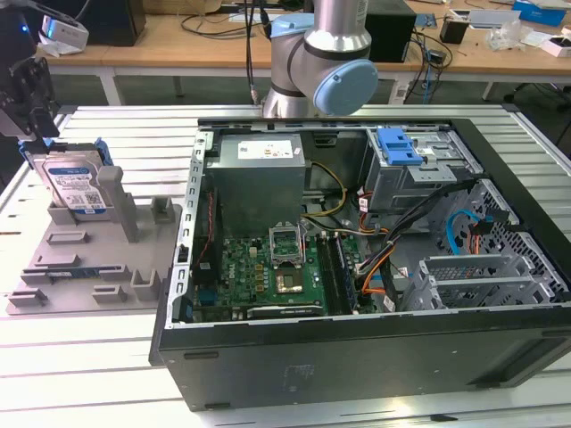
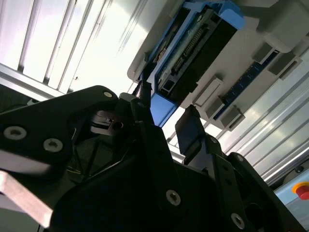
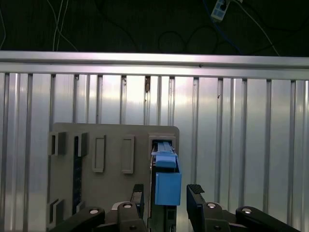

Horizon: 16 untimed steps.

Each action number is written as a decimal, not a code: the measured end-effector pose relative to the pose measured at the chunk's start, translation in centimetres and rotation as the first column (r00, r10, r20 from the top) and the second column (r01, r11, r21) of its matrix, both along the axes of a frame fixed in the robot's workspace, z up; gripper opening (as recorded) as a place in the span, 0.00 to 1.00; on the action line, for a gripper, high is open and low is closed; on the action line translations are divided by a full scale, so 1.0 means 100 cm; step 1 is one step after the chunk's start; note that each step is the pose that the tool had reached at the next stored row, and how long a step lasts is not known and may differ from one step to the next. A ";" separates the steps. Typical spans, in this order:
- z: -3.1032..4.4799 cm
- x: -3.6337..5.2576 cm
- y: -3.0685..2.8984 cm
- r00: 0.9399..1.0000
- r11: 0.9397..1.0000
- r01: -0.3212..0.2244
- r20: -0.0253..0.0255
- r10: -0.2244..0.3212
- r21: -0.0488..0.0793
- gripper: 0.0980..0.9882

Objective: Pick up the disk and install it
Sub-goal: 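Pick up the disk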

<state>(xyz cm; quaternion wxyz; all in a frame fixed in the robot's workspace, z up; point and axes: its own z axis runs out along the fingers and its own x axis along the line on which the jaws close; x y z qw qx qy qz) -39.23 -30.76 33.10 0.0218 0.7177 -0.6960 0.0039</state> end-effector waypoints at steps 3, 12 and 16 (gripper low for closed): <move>-0.0017 0.0004 0.0000 1.000 1.000 0.000 0.000 0.000 0.000 0.43; -0.0081 0.0004 0.0001 1.000 1.000 0.000 0.000 0.000 0.000 0.43; -0.0102 0.0003 0.0001 1.000 1.000 0.000 0.000 0.000 0.000 0.43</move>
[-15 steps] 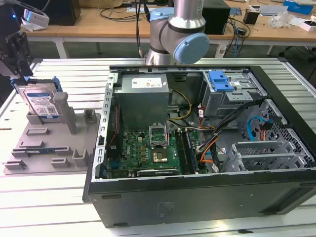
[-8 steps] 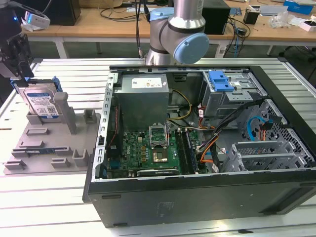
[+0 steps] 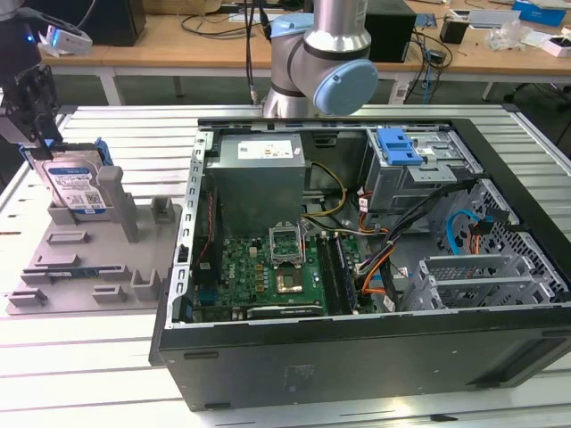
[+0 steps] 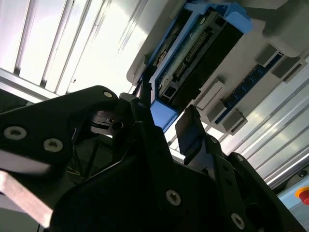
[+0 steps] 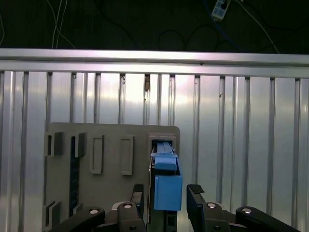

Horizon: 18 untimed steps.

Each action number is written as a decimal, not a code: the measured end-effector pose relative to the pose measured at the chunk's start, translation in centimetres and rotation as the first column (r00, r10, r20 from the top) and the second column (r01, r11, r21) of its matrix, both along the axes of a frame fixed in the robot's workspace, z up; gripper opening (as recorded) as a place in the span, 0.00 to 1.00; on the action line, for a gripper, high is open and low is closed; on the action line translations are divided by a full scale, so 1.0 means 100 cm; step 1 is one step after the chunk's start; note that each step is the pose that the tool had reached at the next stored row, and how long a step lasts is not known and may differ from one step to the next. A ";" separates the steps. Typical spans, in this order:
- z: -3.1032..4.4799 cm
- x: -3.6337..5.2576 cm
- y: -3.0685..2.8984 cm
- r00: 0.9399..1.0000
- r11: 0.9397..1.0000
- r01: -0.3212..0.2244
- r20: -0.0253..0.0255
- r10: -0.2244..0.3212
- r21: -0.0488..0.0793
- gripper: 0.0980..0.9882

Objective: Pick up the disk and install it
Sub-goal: 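Pick up the disk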

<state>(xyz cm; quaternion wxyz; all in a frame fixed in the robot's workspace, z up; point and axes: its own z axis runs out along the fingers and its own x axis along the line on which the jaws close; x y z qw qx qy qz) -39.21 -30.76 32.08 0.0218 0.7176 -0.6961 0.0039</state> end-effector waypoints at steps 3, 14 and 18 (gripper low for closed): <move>-0.0014 -0.0005 0.0001 1.000 1.000 0.000 0.000 0.000 0.000 0.43; -0.0068 -0.0020 0.0003 1.000 1.000 0.000 0.000 0.000 0.000 0.43; -0.0084 -0.0020 0.0003 1.000 1.000 0.000 0.000 0.000 0.000 0.43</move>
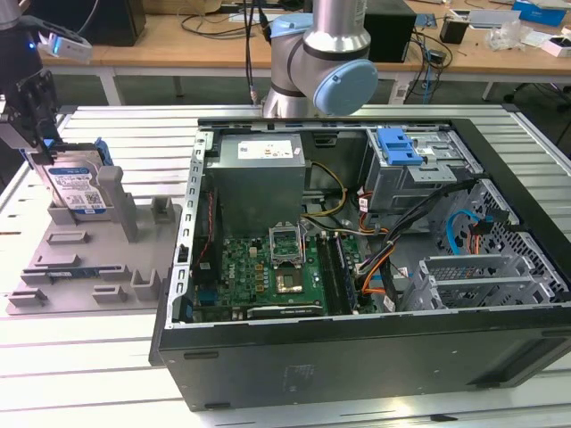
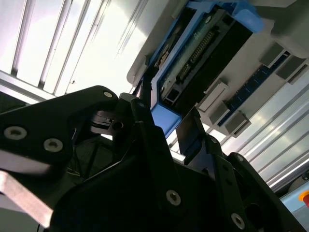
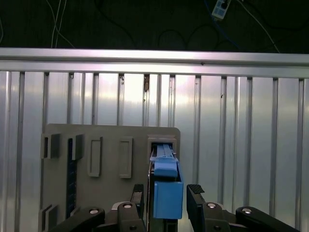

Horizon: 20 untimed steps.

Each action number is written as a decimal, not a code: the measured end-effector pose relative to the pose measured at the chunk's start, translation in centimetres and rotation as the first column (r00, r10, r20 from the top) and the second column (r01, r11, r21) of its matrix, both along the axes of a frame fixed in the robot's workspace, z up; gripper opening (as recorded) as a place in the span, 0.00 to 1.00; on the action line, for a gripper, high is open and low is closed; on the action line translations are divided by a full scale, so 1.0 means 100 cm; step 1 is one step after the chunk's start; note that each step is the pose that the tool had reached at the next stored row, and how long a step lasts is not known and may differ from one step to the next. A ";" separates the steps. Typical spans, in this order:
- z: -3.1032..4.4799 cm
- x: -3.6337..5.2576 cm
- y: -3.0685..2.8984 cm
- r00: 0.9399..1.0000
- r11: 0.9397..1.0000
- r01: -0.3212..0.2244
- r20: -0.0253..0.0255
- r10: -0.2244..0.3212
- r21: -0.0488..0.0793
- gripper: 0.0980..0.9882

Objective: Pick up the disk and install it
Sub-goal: 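Pick up the disk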

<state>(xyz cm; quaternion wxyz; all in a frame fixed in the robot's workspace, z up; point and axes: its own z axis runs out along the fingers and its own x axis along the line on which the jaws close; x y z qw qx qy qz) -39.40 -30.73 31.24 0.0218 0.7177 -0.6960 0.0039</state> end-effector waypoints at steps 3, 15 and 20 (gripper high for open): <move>-0.0009 0.0000 0.0000 1.000 1.000 0.000 0.000 0.000 0.000 0.43; -0.0039 -0.0008 0.0006 1.000 1.000 0.000 0.000 0.000 0.000 0.43; -0.0050 -0.0012 0.0006 1.000 1.000 0.000 0.000 0.000 0.000 0.43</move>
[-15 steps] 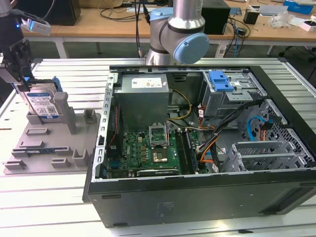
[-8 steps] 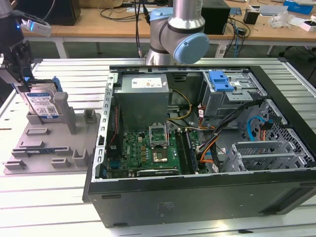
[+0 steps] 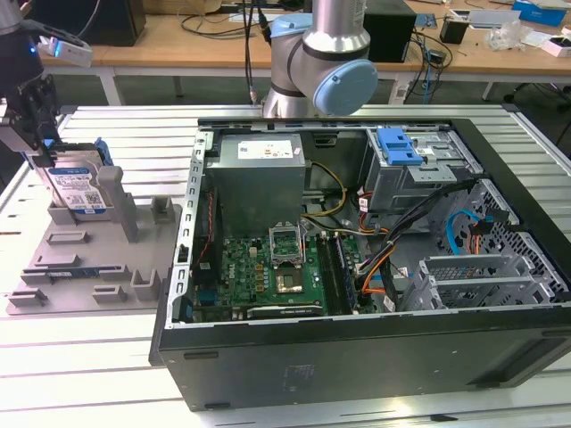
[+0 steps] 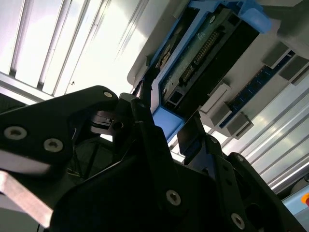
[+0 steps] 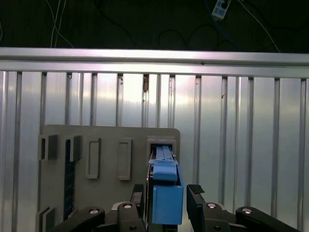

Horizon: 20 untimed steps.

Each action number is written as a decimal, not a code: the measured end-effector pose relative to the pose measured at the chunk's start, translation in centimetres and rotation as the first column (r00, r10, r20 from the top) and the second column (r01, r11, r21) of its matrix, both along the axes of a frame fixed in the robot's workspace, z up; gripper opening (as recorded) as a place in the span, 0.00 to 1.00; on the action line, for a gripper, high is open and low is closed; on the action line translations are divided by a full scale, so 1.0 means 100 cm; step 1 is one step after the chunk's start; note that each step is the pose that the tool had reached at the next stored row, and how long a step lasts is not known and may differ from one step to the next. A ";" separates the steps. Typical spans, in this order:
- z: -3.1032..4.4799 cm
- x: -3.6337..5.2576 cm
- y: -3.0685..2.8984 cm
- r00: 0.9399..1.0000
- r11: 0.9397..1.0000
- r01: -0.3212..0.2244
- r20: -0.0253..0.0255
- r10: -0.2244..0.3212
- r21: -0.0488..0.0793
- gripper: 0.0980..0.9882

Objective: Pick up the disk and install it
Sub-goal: 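Pick up the disk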

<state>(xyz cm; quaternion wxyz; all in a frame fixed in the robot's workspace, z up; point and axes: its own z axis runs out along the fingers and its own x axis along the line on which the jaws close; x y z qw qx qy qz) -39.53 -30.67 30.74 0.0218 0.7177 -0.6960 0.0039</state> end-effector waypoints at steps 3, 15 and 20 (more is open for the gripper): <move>-0.0004 0.0000 0.0000 1.000 1.000 0.000 0.000 0.000 0.000 0.43; -0.0040 0.0000 0.0000 1.000 1.000 0.000 0.000 0.000 0.000 0.43; -0.0052 0.0000 0.0000 1.000 1.000 0.000 0.000 0.000 0.000 0.43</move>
